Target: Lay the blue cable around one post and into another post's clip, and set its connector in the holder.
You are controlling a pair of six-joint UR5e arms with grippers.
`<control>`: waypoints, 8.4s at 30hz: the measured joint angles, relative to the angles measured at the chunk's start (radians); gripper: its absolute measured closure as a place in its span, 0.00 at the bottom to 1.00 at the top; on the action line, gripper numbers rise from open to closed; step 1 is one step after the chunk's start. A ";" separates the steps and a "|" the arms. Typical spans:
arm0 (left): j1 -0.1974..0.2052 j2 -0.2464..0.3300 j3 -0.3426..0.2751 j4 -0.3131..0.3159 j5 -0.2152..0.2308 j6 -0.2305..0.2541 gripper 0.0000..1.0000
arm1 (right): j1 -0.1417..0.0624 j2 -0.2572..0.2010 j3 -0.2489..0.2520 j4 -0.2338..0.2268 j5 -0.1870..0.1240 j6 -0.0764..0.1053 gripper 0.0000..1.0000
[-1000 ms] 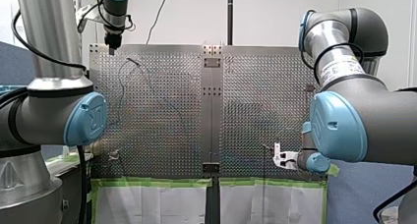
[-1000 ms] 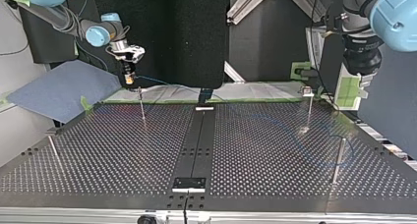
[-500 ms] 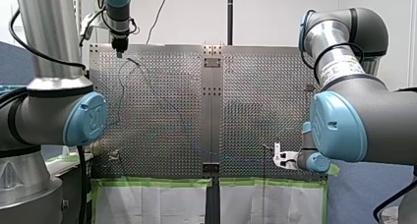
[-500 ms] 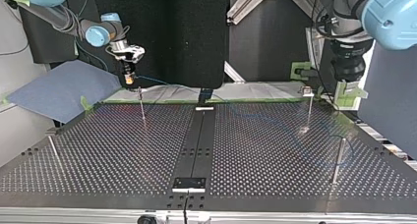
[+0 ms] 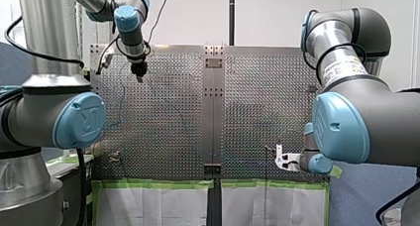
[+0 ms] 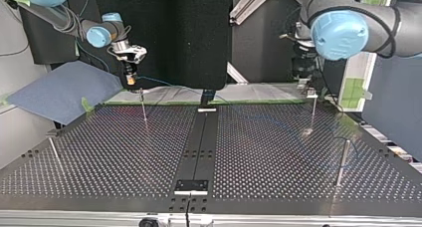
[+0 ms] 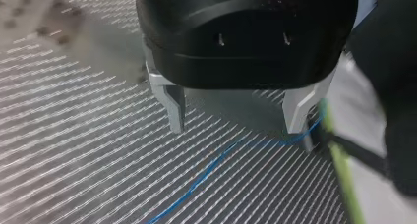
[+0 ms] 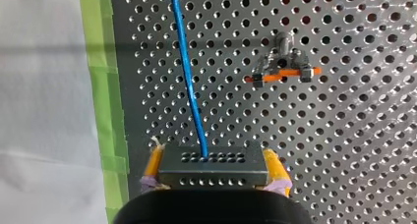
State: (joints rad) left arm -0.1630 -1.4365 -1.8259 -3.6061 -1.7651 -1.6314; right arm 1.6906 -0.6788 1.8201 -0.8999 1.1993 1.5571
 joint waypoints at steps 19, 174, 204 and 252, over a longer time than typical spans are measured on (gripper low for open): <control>-0.167 -0.167 -0.132 0.167 0.013 0.018 0.01 | -0.053 0.001 0.001 0.014 0.016 -0.039 1.00; -0.497 -1.113 0.312 1.225 -0.044 0.074 0.01 | -0.089 0.006 -0.022 0.079 -0.193 -0.125 1.00; -0.526 -1.106 0.375 1.114 0.141 0.044 0.01 | -0.090 0.006 -0.023 0.074 -0.181 -0.122 1.00; -0.457 -1.117 0.375 1.117 -0.202 0.121 0.01 | -0.088 0.006 -0.032 0.107 -0.171 -0.150 1.00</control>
State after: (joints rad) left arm -0.6200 -2.5535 -1.4508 -2.4889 -1.9670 -1.5104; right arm 1.6028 -0.6729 1.7884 -0.7929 1.0287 1.4075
